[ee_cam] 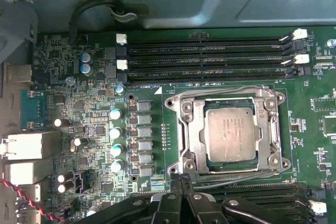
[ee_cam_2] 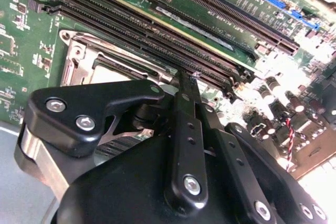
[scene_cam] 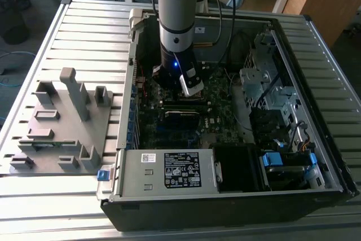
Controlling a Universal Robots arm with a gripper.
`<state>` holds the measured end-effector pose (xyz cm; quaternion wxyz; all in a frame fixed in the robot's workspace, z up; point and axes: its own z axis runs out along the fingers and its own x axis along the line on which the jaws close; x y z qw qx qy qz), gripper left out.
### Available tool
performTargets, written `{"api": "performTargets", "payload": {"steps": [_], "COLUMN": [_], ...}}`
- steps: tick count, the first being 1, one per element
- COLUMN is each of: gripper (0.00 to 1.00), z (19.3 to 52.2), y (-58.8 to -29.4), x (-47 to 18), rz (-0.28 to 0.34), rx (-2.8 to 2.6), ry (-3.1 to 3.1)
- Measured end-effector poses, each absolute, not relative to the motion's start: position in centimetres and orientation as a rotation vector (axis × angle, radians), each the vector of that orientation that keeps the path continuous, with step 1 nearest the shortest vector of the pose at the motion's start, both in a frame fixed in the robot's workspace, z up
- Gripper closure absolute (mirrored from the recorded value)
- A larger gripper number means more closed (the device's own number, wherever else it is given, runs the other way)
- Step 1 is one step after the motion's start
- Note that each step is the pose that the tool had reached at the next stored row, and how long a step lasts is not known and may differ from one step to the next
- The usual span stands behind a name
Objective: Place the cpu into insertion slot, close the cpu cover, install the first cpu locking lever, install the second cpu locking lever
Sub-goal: 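Install the second cpu locking lever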
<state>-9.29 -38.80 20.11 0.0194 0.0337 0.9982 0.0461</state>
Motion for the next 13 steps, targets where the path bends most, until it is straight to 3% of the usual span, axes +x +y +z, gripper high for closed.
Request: {"api": "performTargets", "payload": {"steps": [7, 13], "gripper": [0.90, 0.90], "z": [20.10, 20.02], "y": [-39.18, -39.28], "x": [-9.30, -9.33], "rz": [0.203, 0.215], "rx": [0.106, 0.106], "ry": [3.096, 3.095]}}
